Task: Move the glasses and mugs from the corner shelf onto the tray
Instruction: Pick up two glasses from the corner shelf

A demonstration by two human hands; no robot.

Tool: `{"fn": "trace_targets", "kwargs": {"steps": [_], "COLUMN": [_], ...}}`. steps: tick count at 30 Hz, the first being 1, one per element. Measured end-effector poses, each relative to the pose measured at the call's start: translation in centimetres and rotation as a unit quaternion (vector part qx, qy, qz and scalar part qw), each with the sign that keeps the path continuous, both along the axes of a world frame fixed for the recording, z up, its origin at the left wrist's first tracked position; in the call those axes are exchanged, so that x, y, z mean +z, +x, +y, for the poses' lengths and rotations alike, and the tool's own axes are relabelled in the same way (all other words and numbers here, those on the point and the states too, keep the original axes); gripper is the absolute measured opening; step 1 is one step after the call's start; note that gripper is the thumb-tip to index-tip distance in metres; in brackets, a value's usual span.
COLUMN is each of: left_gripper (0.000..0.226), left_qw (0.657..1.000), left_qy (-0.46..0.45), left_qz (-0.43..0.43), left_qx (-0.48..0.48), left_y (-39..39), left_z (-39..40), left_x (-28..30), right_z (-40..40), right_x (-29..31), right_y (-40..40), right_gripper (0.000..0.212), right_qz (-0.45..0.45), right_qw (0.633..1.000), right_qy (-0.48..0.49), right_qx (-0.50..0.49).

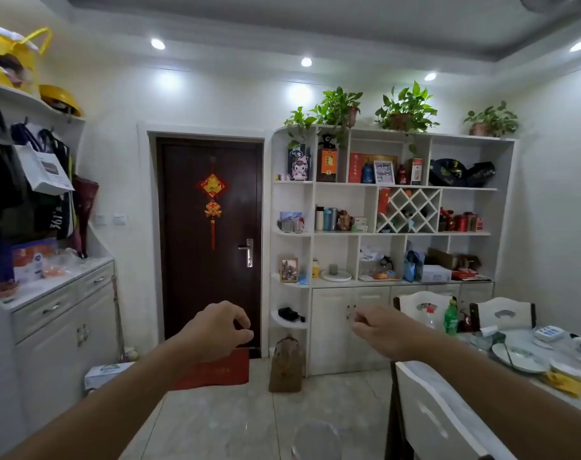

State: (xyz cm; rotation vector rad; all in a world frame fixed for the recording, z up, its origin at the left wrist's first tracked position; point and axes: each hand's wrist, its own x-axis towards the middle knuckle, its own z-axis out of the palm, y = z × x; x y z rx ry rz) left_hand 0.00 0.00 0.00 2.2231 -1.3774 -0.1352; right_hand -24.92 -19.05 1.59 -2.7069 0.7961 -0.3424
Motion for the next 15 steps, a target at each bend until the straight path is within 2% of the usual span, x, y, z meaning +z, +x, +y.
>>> {"fn": "trace_targets", "kwargs": {"steps": [5,10,15], "left_gripper": [0.028,0.030,0.030], "left_qw": [1.000,1.000,1.000], "left_qy": [-0.005,-0.005,-0.023], "left_qz": [0.009,0.005,0.016], "left_qx": [0.014,0.010,0.008], "left_y": [4.7,9.8,14.5], "left_z": [-6.2,-14.0,-20.9], "left_x": [0.0,0.9,1.1], "right_z": [-6.1,-13.5,-20.1], "right_x": [-0.4,0.7,1.2], "right_y": [4.0,9.0,14.7], "right_gripper": [0.017,0.028,0.027], "right_qz": [0.017,0.013,-0.005], "right_qw": [1.000,1.000,0.999], "right_qy": [-0.016,-0.027,-0.034], "right_qx": [0.011,0.003,-0.008]}}
